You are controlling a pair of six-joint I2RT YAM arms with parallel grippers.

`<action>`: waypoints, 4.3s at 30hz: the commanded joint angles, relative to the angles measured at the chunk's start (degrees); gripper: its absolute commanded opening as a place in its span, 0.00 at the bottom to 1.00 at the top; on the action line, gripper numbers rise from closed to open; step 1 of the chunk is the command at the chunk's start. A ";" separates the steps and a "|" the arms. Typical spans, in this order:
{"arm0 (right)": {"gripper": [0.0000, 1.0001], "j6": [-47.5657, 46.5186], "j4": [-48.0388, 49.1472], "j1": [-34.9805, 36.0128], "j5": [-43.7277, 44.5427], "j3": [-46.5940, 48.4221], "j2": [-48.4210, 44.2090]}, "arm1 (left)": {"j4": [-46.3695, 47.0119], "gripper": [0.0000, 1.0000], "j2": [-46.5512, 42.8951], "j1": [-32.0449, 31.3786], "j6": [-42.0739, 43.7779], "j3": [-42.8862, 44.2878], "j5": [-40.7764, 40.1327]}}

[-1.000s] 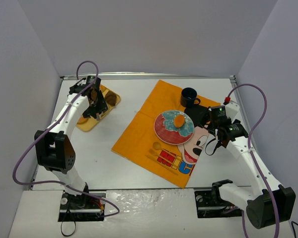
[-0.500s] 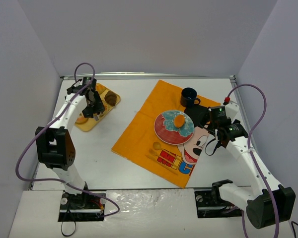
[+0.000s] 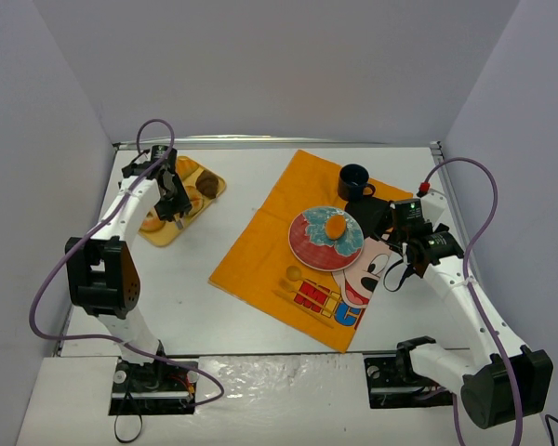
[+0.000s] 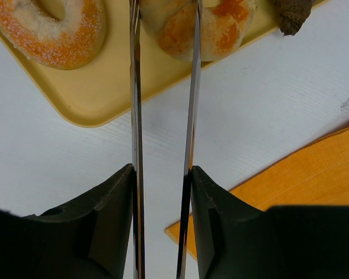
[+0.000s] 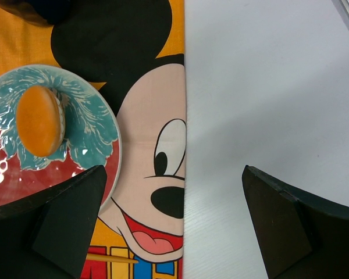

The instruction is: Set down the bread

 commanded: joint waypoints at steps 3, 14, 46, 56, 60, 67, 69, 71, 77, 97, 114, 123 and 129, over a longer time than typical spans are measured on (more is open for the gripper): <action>1.00 -0.44 2.11 -0.47 0.29 -0.01 0.07 | -0.69 0.00 -5.92 0.53 1.10 2.67 -3.48; 1.00 -0.35 2.29 -0.47 0.01 -0.19 0.11 | -3.03 0.00 -12.88 0.44 2.94 5.72 -4.29; 1.00 1.14 1.84 -0.47 0.27 -0.26 -2.02 | -4.37 0.00 -2.61 -39.37 3.57 14.92 -7.45; 1.00 0.97 1.50 -0.47 0.36 -0.27 -2.42 | -2.81 0.00 3.13 -42.74 2.97 16.95 -6.87; 1.00 0.97 1.50 -0.47 0.36 -0.27 -2.40 | -2.94 0.00 4.23 -43.35 3.02 17.93 -6.81; 1.00 1.01 1.50 -0.42 0.18 -0.27 -2.24 | -4.20 0.00 6.06 -44.51 3.58 19.66 -7.20; 1.00 1.02 1.50 -0.47 0.15 -0.27 -2.23 | -4.84 0.00 6.61 -44.62 3.64 19.98 -7.36; 1.00 0.94 1.50 -0.47 0.10 -0.27 -2.31 | -5.08 0.00 7.16 -44.79 3.81 20.04 -7.34; 1.00 0.79 1.50 -0.47 0.01 -0.19 -2.11 | -5.49 0.00 8.34 -45.52 4.29 19.96 -7.30; 1.00 0.79 1.50 -0.47 -0.30 -0.14 -1.63 | -6.89 0.64 5.28 -46.49 5.73 21.65 -9.53; 1.00 0.69 1.76 -0.47 -0.52 -0.46 -1.33 | -9.37 0.64 -1.91 -46.46 1.71 19.60 -17.46; 1.00 0.19 2.18 -0.31 -1.60 -0.70 -1.15 | -11.62 0.64 -19.34 -42.44 -13.89 0.49 -27.63; 1.00 -0.08 3.20 -0.21 -2.41 -1.28 -0.81 | -17.42 0.64 -27.81 -42.03 -23.60 -9.98 -32.35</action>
